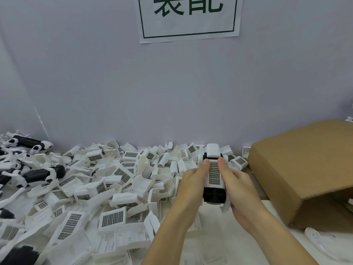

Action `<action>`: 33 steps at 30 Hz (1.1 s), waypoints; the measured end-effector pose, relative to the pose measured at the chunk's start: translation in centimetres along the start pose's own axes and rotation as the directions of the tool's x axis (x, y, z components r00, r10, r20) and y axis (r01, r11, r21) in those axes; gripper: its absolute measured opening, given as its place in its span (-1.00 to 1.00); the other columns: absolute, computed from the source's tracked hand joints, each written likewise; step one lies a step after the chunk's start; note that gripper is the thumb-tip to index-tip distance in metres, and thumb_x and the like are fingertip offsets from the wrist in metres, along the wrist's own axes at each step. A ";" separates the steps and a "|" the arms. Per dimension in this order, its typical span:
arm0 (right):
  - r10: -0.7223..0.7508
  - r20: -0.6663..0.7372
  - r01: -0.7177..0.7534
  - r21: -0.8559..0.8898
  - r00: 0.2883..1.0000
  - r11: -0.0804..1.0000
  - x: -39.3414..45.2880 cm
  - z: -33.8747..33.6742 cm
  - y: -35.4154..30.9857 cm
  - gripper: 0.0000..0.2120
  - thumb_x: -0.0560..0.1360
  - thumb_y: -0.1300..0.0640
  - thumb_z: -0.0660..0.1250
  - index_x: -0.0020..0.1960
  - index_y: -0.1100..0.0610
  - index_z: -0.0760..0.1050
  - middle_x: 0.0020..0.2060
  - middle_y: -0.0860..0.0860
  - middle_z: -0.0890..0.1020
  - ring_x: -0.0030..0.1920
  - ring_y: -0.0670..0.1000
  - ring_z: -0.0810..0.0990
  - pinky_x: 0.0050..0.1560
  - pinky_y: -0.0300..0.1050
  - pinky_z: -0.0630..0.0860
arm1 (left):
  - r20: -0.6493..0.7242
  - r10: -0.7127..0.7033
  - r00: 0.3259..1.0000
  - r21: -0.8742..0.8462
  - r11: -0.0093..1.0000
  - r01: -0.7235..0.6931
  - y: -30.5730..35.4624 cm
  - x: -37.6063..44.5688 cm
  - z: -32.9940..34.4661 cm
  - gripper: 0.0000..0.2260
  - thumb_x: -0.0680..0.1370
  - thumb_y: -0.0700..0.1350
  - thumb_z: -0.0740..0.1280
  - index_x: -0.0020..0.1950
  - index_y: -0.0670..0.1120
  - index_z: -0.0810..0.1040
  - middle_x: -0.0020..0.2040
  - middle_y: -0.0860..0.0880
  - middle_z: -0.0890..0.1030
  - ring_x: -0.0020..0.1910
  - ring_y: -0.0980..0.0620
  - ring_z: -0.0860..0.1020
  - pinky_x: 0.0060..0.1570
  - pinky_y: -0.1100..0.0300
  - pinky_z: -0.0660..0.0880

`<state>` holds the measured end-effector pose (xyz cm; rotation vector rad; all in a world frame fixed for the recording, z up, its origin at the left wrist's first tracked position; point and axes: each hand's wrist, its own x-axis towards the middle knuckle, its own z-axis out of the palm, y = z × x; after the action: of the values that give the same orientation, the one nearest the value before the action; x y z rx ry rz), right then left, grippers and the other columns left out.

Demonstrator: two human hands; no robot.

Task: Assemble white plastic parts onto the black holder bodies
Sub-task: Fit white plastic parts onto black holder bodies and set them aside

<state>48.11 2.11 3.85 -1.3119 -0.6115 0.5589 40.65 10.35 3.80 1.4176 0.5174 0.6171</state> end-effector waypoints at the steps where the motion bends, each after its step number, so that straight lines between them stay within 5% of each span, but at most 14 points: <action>1: 0.006 0.001 -0.006 0.021 1.000 1.000 0.1 -0.1 0.0 -0.59 0.62 -0.15 0.23 -0.11 0.08 0.74 -0.14 0.14 0.75 -0.11 0.11 0.75 -0.24 -0.06 0.60 | 0.035 0.005 0.999 -0.013 1.000 -0.004 0.0 0.0 -0.1 -0.68 0.60 0.10 0.32 -0.06 -0.10 0.74 -0.04 -0.18 0.73 0.05 -0.25 0.68 0.18 -0.23 0.53; 4: 0.025 0.033 -0.029 0.102 0.999 0.994 0.4 -0.6 -0.2 -0.66 0.64 -0.08 0.22 -0.08 -0.01 0.74 -0.10 0.13 0.75 -0.07 0.10 0.75 -0.13 0.02 0.63 | 0.074 0.021 0.997 0.001 1.000 -0.021 -0.3 0.1 -0.3 -0.77 0.65 -0.06 0.31 0.08 -0.16 0.68 0.01 -0.16 0.73 0.06 -0.16 0.69 0.22 -0.14 0.56; 9: 0.001 0.078 -0.004 0.043 0.997 0.999 0.5 -1.0 0.2 -0.74 0.66 0.12 0.23 0.06 0.14 0.69 -0.02 0.16 0.74 0.01 0.11 0.73 0.04 0.03 0.63 | -0.032 0.052 0.998 0.088 0.995 -0.049 -0.4 0.2 -0.1 -0.75 0.69 -0.09 0.24 -0.06 -0.09 0.68 -0.19 0.00 0.70 -0.15 0.05 0.64 -0.07 0.17 0.54; 13: -0.020 0.053 0.019 0.010 0.998 1.000 0.5 -0.8 0.4 -0.79 0.61 0.09 0.30 0.04 0.11 0.71 -0.06 0.09 0.75 0.00 0.07 0.73 -0.02 -0.03 0.59 | -0.063 0.052 0.997 0.111 0.993 -0.044 -0.6 0.2 -0.4 -0.75 0.69 -0.07 0.24 -0.05 -0.06 0.68 -0.16 -0.01 0.70 -0.12 0.03 0.65 0.02 0.07 0.56; 18: -0.009 0.089 0.006 0.033 0.996 0.999 0.6 -0.9 0.1 -0.77 0.58 -0.01 0.34 -0.01 0.05 0.74 -0.07 0.09 0.75 -0.02 0.08 0.74 -0.03 -0.02 0.61 | -0.020 -0.007 1.000 -0.098 0.995 0.005 -0.1 0.4 -0.5 -0.74 0.67 -0.06 0.28 0.04 -0.17 0.70 -0.07 -0.18 0.74 -0.04 -0.18 0.70 0.00 -0.09 0.64; 22: -0.012 0.148 0.005 0.048 0.989 0.999 0.6 -1.7 -0.2 -0.78 0.59 0.05 0.32 0.10 0.08 0.71 -0.01 0.11 0.74 0.05 0.11 0.72 -0.07 -0.08 0.63 | 0.082 0.001 0.997 -0.152 0.988 0.011 -0.2 0.3 -0.6 -0.78 0.66 -0.14 0.28 0.12 -0.22 0.67 0.03 -0.27 0.71 0.10 -0.27 0.67 0.21 -0.28 0.54; 33: -0.155 0.101 0.158 -0.025 0.983 0.987 0.5 -1.3 0.3 -0.82 0.61 0.18 0.31 0.07 0.00 0.67 -0.07 -0.06 0.76 -0.02 -0.12 0.72 -0.13 -0.28 0.62 | 0.055 0.010 0.998 -0.168 0.986 0.000 -0.3 -0.1 -0.6 -0.80 0.65 -0.25 0.27 0.20 -0.23 0.63 0.07 -0.25 0.71 0.11 -0.19 0.68 0.22 -0.18 0.57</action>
<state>49.34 1.61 3.39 -1.2599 -0.8017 0.4884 40.23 10.74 3.49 1.2729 0.4078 0.6092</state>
